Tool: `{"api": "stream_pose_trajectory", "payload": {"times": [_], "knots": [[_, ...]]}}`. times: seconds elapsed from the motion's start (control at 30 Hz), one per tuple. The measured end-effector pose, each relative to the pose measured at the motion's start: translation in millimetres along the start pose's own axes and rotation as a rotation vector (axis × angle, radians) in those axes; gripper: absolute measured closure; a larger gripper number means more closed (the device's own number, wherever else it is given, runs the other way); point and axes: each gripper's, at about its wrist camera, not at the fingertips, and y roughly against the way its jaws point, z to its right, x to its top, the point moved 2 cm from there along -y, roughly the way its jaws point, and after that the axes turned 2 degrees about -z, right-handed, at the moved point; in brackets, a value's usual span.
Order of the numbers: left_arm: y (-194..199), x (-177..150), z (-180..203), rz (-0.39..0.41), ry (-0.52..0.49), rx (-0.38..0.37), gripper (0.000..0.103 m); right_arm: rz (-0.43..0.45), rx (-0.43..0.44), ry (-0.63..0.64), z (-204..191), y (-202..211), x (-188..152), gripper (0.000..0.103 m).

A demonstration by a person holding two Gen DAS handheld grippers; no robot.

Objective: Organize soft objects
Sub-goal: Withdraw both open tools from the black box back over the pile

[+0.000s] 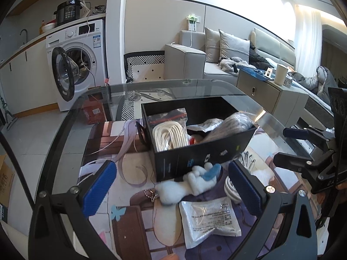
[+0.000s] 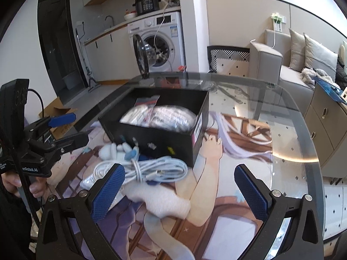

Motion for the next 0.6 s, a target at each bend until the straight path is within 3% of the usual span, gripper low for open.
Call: {"api": "stream_pose_trajectory", "payload": {"times": [0.6], "knots": [[-7.7,-21.6,12.8,-0.114,-0.085,-0.026,0.0,-0.145,0.023,0.072,-11.7,-29.9,-24.5,0.001]]}}
